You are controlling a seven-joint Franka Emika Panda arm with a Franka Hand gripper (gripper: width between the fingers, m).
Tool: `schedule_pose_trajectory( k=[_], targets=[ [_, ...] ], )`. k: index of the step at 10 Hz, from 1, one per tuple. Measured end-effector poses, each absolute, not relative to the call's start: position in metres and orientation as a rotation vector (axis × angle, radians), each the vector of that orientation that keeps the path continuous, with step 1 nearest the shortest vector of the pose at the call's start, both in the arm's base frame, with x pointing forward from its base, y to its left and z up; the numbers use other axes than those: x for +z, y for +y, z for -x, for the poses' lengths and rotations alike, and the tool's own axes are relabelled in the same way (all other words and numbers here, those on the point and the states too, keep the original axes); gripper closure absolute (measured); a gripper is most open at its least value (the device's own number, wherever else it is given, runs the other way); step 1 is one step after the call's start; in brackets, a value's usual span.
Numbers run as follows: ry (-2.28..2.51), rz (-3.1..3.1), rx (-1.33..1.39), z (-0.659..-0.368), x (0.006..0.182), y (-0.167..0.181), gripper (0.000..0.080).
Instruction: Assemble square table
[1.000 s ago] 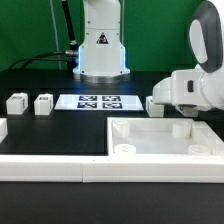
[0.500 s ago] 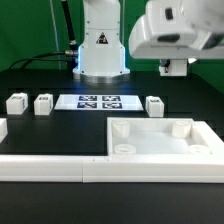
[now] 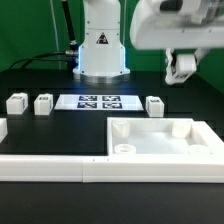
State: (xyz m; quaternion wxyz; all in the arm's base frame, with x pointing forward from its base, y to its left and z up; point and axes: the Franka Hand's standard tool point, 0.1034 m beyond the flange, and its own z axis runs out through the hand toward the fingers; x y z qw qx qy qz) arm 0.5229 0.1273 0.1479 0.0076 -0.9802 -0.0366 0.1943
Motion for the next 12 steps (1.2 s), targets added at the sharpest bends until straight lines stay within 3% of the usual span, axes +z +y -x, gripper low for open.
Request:
schedule_pose_trajectory(
  k=[1,7,10,12],
  targets=[
    [-0.067,3.076,0.495,-0.540,0.150,0.134,0.0509],
    [-0.081,3.059,-0.118,-0.556,0.144,0.138,0.0509],
    [-0.039,2.999,-0.423,-0.594,0.130,0.117,0.0509],
    [-0.037,2.955,-0.618,-0.602,0.134,0.119,0.0509]
  ],
)
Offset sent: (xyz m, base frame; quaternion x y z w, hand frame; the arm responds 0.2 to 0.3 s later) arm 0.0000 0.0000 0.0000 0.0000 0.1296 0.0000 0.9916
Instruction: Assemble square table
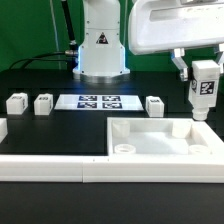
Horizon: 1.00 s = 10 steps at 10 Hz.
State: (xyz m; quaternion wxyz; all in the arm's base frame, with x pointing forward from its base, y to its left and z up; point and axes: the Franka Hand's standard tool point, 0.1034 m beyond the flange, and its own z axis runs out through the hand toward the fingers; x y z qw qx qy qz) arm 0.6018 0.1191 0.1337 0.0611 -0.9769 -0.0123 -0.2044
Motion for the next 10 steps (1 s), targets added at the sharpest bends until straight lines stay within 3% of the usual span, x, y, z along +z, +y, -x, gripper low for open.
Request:
schedule_pose_trajectory(
  k=[3,5,7,10],
  targets=[
    [-0.038,2.946,-0.655,-0.599,0.130,0.119,0.0509],
    [-0.115,2.976,-0.615,-0.587,0.113,0.118,0.0509],
    [-0.172,3.006,-0.614,-0.602,0.115,0.098,0.0509],
    [-0.164,3.002,-0.621,-0.612,0.110,0.098,0.0509]
  ],
)
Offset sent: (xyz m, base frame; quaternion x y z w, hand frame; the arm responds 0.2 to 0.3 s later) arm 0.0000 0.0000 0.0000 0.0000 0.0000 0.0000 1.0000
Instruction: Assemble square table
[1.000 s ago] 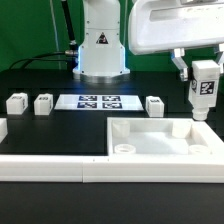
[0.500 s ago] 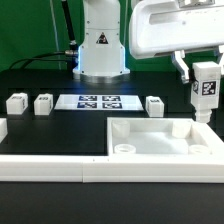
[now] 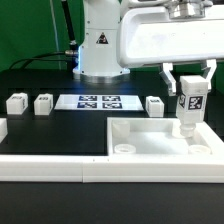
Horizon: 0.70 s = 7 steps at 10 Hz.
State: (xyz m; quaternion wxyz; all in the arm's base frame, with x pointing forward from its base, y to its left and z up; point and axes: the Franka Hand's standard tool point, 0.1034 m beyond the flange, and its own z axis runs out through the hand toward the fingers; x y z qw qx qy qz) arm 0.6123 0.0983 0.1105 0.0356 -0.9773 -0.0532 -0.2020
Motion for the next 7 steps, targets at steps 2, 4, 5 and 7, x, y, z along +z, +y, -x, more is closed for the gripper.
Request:
schedule_pose_trajectory(
  k=[2,4,5,7],
  targets=[
    [-0.172,2.994,-0.623,-0.616,0.104,0.109,0.0509],
    [-0.176,2.996,-0.615,-0.617,0.101,0.110,0.0509],
    [-0.176,2.996,-0.613,-0.619,0.098,0.110,0.0509],
    [-0.183,2.994,-0.604,-0.621,0.091,0.116,0.0509]
  ],
)
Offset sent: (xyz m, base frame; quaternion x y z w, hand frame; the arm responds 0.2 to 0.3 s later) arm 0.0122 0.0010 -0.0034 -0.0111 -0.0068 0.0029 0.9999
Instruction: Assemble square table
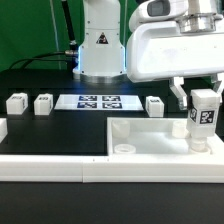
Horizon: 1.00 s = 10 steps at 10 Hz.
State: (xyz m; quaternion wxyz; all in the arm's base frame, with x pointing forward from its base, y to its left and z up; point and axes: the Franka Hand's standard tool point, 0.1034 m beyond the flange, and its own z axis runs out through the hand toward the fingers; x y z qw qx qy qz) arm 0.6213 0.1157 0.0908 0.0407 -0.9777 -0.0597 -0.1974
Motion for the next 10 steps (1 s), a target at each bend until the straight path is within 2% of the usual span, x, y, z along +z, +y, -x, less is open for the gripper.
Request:
schedule_pose_trajectory(
  k=[4,10],
  targets=[
    [-0.193,2.998,-0.596,-0.619,0.078,0.117,0.0509],
    [-0.195,2.983,-0.752,-0.615,0.077,0.118,0.0503]
  ],
)
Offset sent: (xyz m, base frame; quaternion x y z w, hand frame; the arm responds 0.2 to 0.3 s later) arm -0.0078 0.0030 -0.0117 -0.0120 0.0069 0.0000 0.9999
